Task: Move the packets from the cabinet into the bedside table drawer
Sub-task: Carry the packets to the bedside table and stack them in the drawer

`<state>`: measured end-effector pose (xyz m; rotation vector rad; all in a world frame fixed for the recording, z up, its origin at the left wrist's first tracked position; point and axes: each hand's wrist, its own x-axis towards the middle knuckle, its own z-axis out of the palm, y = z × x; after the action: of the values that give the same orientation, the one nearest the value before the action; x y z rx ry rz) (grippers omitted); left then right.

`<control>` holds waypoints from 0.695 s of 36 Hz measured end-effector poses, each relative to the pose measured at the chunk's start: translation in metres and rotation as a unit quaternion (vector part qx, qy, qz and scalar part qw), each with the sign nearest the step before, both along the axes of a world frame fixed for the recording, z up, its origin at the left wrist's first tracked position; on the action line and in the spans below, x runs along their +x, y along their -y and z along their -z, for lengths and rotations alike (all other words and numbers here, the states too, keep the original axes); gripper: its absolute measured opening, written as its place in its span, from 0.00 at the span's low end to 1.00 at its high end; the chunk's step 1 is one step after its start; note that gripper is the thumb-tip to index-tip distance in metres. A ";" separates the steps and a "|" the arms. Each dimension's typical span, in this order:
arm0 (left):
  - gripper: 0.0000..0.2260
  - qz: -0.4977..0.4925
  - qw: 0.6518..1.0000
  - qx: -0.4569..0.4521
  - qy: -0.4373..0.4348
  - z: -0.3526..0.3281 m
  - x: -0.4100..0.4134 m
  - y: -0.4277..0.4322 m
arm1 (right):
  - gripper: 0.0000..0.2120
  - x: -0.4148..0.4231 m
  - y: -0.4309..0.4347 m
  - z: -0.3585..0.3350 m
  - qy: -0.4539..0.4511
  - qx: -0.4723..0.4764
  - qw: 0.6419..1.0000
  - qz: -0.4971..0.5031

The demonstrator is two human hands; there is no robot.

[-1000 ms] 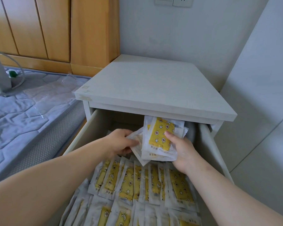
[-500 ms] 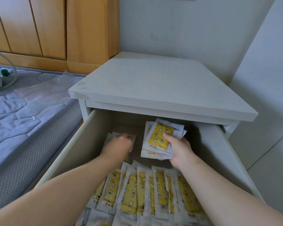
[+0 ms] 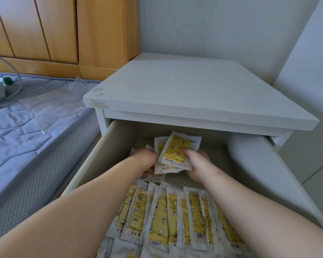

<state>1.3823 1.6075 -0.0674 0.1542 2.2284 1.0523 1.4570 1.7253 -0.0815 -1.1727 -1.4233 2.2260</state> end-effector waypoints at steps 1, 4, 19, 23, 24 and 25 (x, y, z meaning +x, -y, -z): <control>0.11 -0.017 1.000 0.013 0.019 0.001 0.000 0.001 | 0.16 -0.002 0.003 0.000 0.025 0.032 0.999 -0.021; 0.11 -0.006 1.000 0.005 0.006 0.007 -0.006 0.003 | 0.19 -0.001 0.010 0.002 0.127 0.168 0.972 -0.104; 0.19 0.164 0.983 -0.008 -0.081 0.000 0.005 0.005 | 0.17 0.006 -0.011 0.006 0.243 0.299 0.910 -0.154; 0.18 0.234 0.951 -0.104 -0.175 0.001 0.007 0.005 | 0.17 0.008 -0.017 0.007 0.266 0.322 0.897 -0.142; 0.18 0.254 0.934 -0.142 -0.209 0.002 0.007 0.006 | 0.19 0.007 -0.018 0.007 0.271 0.324 0.895 -0.141; 0.20 0.272 0.917 -0.174 -0.234 0.004 0.007 0.007 | 0.20 0.007 -0.018 0.007 0.277 0.327 0.893 -0.139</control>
<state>1.3892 1.6007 -0.0716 0.8897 2.5204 0.3236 1.4640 1.7438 -0.0882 -1.4504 -2.4369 1.3431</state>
